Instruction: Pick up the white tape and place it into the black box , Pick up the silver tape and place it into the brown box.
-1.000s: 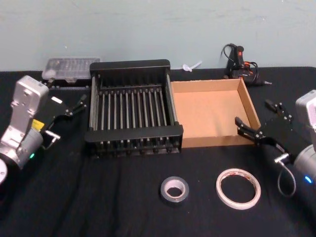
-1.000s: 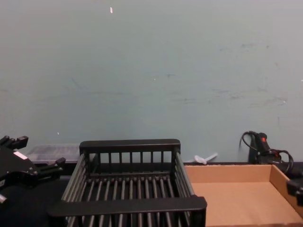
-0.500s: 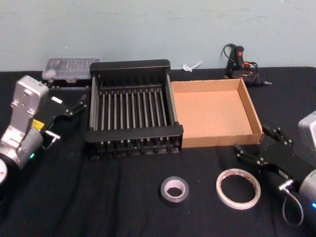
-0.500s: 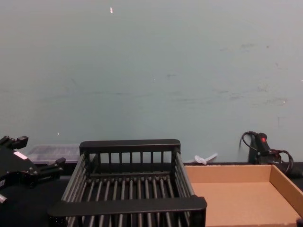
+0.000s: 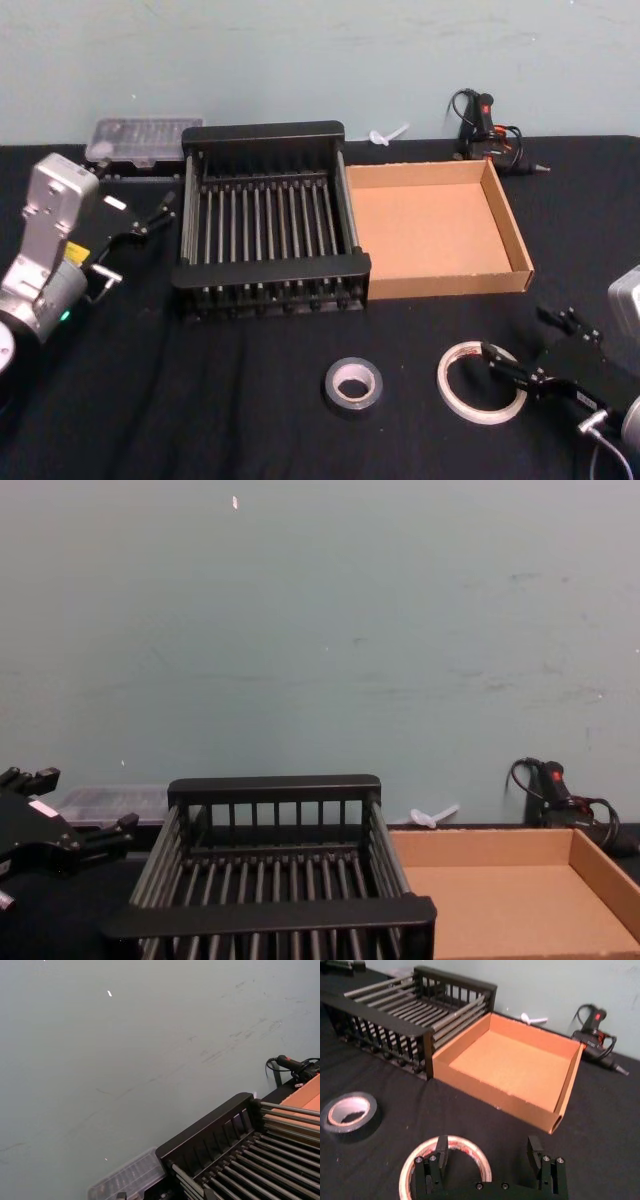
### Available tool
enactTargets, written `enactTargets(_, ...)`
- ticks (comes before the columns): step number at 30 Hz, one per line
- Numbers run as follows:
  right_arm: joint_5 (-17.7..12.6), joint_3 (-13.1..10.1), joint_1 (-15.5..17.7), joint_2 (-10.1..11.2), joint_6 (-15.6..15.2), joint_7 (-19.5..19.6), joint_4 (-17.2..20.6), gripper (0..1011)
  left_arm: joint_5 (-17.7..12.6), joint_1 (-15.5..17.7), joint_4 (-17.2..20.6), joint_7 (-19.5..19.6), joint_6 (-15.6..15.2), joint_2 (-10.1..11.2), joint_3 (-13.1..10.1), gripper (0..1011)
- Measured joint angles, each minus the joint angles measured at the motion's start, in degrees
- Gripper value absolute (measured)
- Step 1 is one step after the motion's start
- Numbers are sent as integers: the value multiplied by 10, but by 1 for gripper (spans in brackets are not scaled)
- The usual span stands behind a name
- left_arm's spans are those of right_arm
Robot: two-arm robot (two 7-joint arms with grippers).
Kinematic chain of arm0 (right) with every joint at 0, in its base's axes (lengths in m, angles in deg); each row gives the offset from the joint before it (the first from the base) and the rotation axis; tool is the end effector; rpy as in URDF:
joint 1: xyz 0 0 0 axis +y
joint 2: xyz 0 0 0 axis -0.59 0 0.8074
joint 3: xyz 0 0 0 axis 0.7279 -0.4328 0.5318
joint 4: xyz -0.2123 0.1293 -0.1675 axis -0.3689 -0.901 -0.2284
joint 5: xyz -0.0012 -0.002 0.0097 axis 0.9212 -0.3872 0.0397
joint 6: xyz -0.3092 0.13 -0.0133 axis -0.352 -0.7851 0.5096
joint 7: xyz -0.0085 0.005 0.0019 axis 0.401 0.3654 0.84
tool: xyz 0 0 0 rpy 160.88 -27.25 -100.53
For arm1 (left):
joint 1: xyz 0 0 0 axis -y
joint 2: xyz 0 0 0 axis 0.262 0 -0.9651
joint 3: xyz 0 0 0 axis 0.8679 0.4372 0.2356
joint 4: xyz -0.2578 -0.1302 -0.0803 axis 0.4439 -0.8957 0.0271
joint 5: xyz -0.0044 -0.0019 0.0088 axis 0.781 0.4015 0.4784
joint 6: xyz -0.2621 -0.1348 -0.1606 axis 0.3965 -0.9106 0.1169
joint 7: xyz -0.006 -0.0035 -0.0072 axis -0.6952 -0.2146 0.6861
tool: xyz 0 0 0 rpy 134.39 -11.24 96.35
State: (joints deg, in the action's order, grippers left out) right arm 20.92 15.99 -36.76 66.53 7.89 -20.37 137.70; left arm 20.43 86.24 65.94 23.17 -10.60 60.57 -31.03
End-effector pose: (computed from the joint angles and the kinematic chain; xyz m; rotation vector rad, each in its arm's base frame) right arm 0.2560 -0.0737 -0.3021 -0.3916 0.0682 -1.0267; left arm 0.3850 0.0810 -0.3151 0.3045 -0.2850 1.2481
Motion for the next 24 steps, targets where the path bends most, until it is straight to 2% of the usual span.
enactTargets(8,-5,-7,1,-11,-36,-12,-11,1000,0,0,0,0,0,0,0,1001)
enactTargets(24,10,-8,-15,-35,-61,-33,-41,1000,0,0,0,0,0,0,0,1001)
